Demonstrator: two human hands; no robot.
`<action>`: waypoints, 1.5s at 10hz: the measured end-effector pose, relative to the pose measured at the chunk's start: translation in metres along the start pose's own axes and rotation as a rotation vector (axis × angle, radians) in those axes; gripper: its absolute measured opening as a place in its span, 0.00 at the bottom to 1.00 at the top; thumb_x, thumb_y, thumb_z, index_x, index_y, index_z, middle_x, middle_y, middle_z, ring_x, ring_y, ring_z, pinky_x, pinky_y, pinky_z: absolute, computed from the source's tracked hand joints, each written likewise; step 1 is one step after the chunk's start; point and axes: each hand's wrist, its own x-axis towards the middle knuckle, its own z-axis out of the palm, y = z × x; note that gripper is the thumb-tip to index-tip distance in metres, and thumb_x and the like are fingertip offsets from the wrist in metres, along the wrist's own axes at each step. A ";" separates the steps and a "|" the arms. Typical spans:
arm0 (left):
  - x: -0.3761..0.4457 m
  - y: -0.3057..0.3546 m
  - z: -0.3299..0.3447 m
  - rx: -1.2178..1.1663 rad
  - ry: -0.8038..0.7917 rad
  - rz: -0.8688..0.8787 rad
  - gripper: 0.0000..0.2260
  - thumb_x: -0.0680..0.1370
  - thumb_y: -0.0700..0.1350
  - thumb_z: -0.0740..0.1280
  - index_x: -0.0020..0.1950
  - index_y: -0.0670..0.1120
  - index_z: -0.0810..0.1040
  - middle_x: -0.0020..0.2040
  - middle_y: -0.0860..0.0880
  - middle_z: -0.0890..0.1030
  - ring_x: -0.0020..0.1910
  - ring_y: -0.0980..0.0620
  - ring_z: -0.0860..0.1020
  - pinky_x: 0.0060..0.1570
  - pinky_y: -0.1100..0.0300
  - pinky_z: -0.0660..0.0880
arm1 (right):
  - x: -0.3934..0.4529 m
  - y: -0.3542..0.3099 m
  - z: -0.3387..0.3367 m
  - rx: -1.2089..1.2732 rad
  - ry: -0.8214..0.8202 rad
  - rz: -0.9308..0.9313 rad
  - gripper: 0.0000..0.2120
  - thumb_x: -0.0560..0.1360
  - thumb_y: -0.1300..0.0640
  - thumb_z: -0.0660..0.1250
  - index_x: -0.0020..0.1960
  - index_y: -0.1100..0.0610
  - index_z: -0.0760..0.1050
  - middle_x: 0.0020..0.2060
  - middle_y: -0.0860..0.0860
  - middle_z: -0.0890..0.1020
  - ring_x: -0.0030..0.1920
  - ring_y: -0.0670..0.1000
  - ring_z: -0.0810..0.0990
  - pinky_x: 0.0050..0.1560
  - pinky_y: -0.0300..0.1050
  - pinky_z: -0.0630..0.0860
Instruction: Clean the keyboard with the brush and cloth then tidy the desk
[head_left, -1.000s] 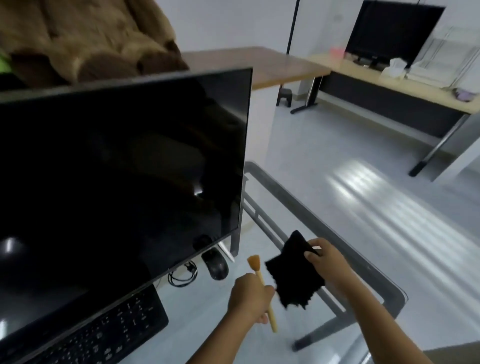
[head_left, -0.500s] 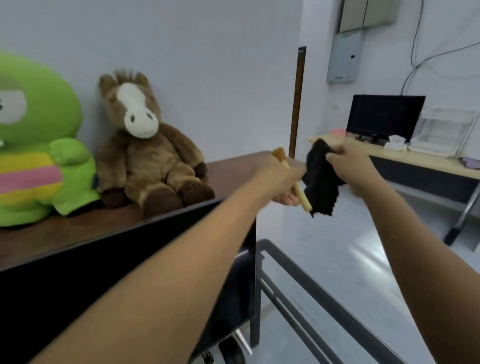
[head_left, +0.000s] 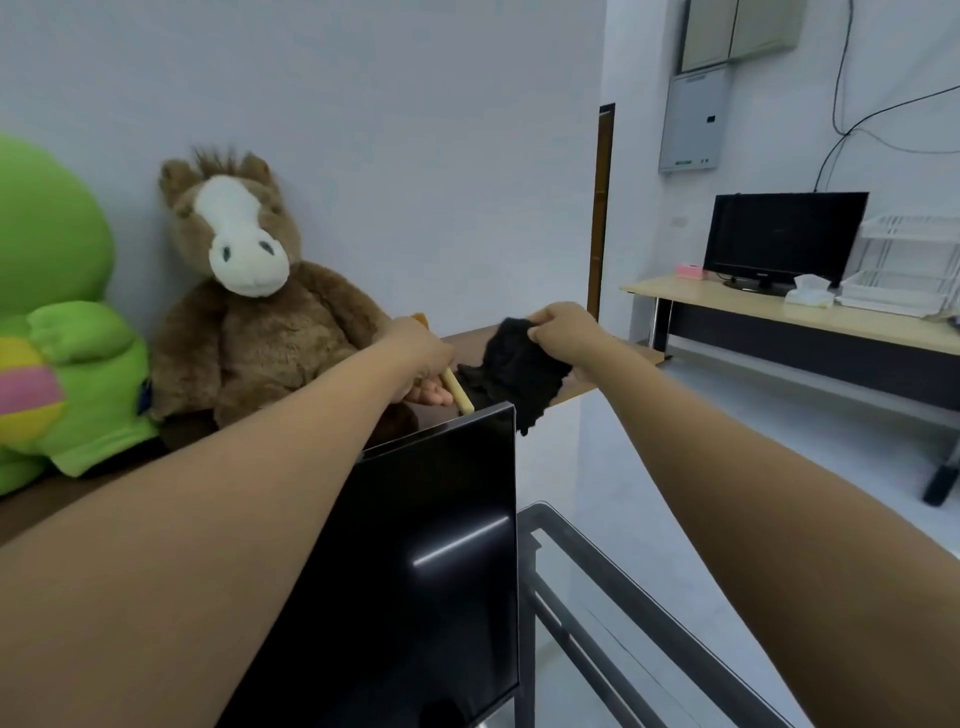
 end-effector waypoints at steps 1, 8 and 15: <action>0.009 -0.002 0.007 0.061 -0.067 -0.036 0.11 0.82 0.40 0.58 0.47 0.33 0.74 0.24 0.41 0.78 0.18 0.54 0.75 0.21 0.66 0.74 | 0.013 0.021 0.007 -0.135 0.091 0.041 0.10 0.80 0.62 0.59 0.57 0.63 0.75 0.50 0.57 0.78 0.49 0.55 0.77 0.46 0.44 0.73; 0.031 0.000 0.028 0.277 -0.156 -0.042 0.13 0.80 0.41 0.64 0.38 0.36 0.75 0.30 0.44 0.79 0.21 0.52 0.77 0.19 0.65 0.71 | 0.010 0.026 0.040 -0.670 -0.395 -0.263 0.23 0.83 0.44 0.44 0.77 0.44 0.50 0.78 0.50 0.48 0.77 0.57 0.44 0.73 0.66 0.45; 0.017 0.005 0.014 0.749 -0.005 0.299 0.30 0.82 0.59 0.53 0.74 0.38 0.62 0.74 0.38 0.64 0.71 0.40 0.65 0.67 0.52 0.64 | 0.018 0.038 0.005 -0.504 -0.172 -0.169 0.27 0.81 0.40 0.49 0.76 0.51 0.58 0.76 0.51 0.60 0.75 0.55 0.58 0.72 0.55 0.57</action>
